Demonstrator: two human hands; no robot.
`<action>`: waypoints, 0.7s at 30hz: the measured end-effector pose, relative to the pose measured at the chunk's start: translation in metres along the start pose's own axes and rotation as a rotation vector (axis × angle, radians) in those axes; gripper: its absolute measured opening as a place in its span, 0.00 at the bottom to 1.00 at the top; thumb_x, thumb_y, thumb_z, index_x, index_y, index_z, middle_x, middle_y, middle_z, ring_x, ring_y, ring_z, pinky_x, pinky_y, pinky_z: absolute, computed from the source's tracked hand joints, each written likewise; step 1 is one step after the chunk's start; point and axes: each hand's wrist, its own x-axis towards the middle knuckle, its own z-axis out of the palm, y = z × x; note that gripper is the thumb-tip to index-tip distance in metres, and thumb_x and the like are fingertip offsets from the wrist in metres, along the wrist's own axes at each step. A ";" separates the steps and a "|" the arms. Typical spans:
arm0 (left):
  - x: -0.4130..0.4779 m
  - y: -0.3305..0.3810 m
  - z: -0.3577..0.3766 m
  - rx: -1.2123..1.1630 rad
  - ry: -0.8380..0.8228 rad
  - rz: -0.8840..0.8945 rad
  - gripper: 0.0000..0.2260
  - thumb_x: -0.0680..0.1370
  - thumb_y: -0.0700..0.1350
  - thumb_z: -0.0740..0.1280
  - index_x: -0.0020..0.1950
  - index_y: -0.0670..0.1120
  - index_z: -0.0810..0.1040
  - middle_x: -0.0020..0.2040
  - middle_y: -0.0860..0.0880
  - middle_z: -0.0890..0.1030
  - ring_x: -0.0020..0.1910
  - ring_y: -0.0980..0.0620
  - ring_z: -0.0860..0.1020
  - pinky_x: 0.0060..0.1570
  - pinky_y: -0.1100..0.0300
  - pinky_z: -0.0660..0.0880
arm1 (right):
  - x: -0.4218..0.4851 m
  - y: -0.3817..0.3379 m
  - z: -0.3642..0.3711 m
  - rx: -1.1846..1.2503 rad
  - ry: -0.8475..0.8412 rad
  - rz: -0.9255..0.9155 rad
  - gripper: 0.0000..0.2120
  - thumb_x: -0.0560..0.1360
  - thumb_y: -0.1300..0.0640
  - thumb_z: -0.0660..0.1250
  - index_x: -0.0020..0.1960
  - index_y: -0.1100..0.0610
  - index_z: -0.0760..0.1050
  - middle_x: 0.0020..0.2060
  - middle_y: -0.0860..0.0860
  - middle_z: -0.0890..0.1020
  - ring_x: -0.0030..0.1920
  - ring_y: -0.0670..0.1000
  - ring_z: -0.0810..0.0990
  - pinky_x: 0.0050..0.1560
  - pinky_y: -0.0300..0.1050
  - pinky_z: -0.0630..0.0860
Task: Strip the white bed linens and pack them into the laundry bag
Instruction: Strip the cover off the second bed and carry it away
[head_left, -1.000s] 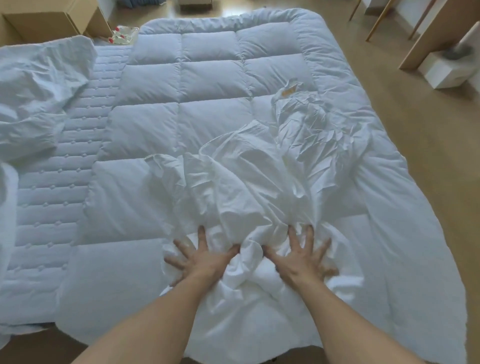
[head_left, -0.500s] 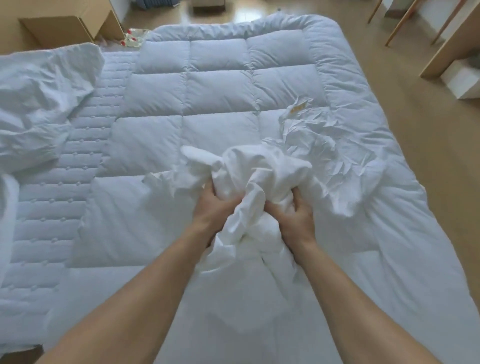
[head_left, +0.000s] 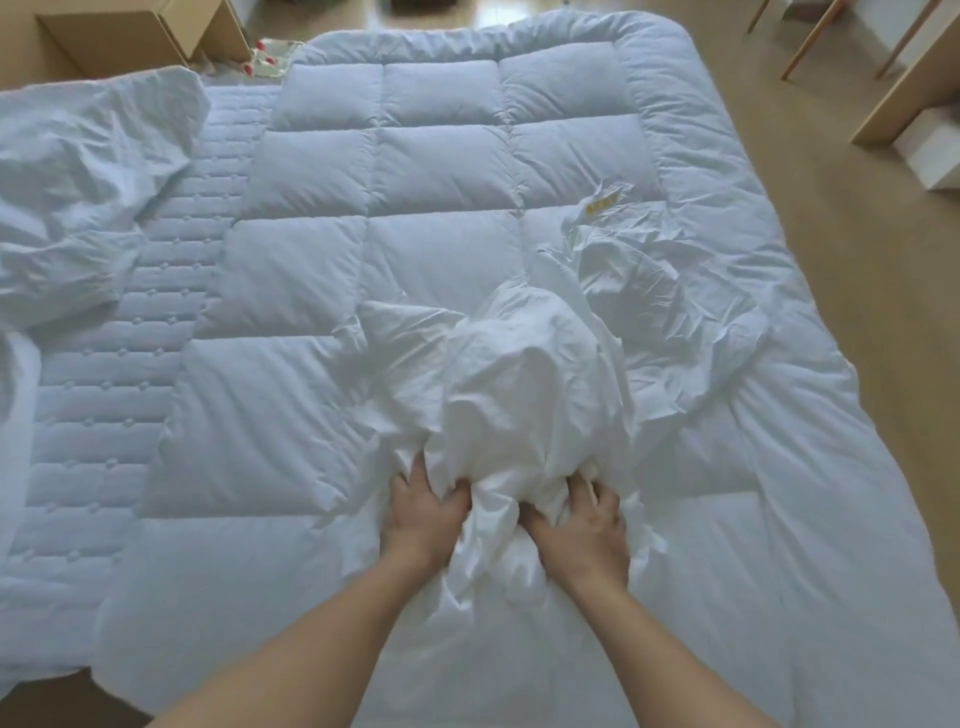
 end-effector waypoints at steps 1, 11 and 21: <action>0.000 0.007 -0.005 0.040 0.070 0.023 0.38 0.75 0.60 0.66 0.80 0.54 0.52 0.73 0.43 0.60 0.74 0.40 0.62 0.71 0.43 0.63 | -0.001 -0.008 -0.006 -0.056 0.064 -0.016 0.39 0.67 0.28 0.67 0.73 0.45 0.66 0.72 0.52 0.64 0.72 0.59 0.63 0.70 0.59 0.63; 0.039 0.047 -0.021 0.511 -0.056 0.541 0.27 0.80 0.65 0.45 0.79 0.65 0.51 0.82 0.56 0.41 0.79 0.49 0.34 0.72 0.31 0.42 | 0.033 -0.030 -0.027 -0.233 -0.026 -0.444 0.35 0.76 0.30 0.55 0.80 0.34 0.47 0.81 0.41 0.41 0.79 0.48 0.33 0.76 0.68 0.42; 0.095 0.109 -0.012 0.443 0.152 0.395 0.35 0.72 0.71 0.44 0.74 0.57 0.62 0.75 0.51 0.63 0.75 0.46 0.56 0.72 0.34 0.50 | 0.107 -0.069 -0.066 -0.098 0.183 -0.260 0.41 0.70 0.23 0.46 0.77 0.40 0.60 0.77 0.48 0.60 0.78 0.54 0.52 0.73 0.69 0.48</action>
